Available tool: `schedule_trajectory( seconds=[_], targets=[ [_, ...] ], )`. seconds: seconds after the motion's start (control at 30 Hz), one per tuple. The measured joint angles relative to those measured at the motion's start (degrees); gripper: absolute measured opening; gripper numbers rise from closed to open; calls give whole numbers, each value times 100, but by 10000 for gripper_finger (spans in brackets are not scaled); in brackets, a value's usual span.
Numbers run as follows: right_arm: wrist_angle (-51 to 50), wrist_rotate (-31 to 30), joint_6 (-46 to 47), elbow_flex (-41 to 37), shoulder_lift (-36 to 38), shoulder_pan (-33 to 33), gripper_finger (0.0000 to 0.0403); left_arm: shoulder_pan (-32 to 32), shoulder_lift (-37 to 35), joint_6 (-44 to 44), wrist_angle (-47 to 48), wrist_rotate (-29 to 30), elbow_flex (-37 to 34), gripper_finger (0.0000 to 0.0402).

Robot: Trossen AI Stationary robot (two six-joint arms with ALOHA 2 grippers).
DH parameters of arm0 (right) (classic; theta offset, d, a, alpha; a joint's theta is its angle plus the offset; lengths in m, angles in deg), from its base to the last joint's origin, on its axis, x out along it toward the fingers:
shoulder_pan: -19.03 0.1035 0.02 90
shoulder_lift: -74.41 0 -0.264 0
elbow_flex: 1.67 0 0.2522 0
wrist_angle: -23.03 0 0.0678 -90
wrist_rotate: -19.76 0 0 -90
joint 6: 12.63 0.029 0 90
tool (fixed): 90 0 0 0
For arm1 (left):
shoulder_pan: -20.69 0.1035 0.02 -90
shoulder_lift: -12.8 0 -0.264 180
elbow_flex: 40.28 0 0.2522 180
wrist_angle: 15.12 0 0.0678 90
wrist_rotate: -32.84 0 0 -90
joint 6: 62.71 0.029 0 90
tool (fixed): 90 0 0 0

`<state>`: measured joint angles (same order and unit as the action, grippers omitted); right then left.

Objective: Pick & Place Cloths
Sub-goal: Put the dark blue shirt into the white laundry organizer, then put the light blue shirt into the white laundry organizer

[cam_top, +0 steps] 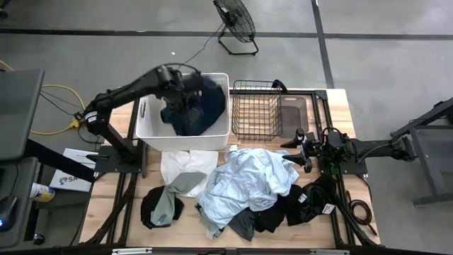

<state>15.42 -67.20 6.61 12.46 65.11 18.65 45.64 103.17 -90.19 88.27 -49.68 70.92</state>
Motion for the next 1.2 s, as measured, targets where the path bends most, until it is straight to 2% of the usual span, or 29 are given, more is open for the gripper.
schedule_trajectory(
  seconds=[0.2, 0.63, 0.77, 1.07, 1.2],
  targets=[
    [2, 6, 1, -1, 0, 0, 238, 12, 0, -46, -327, -295, -728, 5],
    [2, 8, 0, 0, 0, 0, 238, 13, 0, -11, -732, -286, -776, 47],
    [2, 8, 1, 0, 0, 2, 238, 13, 0, 36, -713, -236, -555, 83],
    [1, 8, 2, -1, 0, 0, 238, 13, -2, 228, -599, -241, 402, 199],
    [1, 8, 2, -1, 0, 0, 238, 15, -2, 364, -577, -511, 817, 224]
  ],
)
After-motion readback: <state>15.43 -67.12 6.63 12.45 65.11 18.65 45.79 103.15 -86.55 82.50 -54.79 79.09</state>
